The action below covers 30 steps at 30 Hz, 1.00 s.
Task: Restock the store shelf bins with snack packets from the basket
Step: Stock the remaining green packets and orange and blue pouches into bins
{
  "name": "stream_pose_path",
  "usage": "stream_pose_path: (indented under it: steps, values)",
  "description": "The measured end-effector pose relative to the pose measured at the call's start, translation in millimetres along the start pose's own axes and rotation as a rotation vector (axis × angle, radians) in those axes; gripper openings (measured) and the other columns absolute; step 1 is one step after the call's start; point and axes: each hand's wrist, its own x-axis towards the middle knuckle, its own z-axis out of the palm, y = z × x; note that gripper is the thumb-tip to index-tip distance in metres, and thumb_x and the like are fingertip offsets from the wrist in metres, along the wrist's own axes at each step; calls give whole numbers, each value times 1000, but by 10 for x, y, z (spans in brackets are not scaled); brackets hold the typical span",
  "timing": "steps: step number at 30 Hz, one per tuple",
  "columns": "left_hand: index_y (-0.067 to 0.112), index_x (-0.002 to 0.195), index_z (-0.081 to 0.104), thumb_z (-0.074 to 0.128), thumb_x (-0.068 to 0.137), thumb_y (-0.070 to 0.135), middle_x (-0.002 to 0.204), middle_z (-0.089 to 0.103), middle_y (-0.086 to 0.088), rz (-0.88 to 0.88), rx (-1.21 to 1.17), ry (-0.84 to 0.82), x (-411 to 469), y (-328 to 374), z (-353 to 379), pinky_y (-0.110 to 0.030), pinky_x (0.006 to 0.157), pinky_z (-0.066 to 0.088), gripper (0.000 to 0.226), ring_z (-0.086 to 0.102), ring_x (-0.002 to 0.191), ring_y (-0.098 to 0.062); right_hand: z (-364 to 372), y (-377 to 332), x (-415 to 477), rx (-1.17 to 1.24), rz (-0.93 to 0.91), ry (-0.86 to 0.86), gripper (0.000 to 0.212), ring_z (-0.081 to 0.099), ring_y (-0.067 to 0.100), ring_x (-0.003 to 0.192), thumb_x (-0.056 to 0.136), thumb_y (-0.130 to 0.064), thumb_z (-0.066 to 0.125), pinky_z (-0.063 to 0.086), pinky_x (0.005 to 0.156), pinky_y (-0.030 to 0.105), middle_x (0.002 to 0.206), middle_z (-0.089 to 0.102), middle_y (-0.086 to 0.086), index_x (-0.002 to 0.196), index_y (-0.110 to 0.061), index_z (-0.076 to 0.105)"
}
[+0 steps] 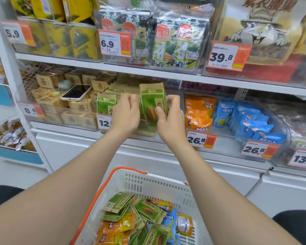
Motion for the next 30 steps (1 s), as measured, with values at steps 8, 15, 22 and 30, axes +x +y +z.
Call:
stream_pose_path:
  steps: [8, 15, 22, 30]
  values:
    - [26, 145, 45, 64, 82, 1, 149, 42, -4, 177, 543, -127, 224, -207, -11, -52, 111, 33, 71, 35, 139, -31, 76, 163, 368, -116, 25, -79, 28, 65, 21, 95, 102, -13, 60, 56, 74, 38, 111, 69, 2, 122, -21, 42]
    - [22, 157, 29, 65, 82, 3, 170, 18, -7, 144, 445, -13, -106, -366, 251, -59, 120, 26, 85, 19, 155, -32, 274, 260, 375, -433, 215, -141, 19, 65, 31, 103, 101, -28, 61, 53, 81, 41, 112, 68, 8, 117, -18, 58]
    - [10, 134, 49, 68, 83, 6, 139, 41, -17, 243, 456, 117, -324, -641, 300, -50, 94, 44, 54, 45, 121, -38, 393, 249, 366, -446, 285, -89, 20, 62, 28, 84, 100, -32, 62, 43, 67, 31, 95, 68, 7, 99, -14, 69]
    - [18, 92, 50, 59, 86, 17, 79, 60, -2, 381, 531, -176, -435, -713, 290, -38, 61, 35, 11, 56, 74, -34, 420, 315, 37, -545, -105, 119, 9, 60, 28, 95, 95, -16, 62, 50, 83, 41, 101, 66, 5, 103, -15, 62]
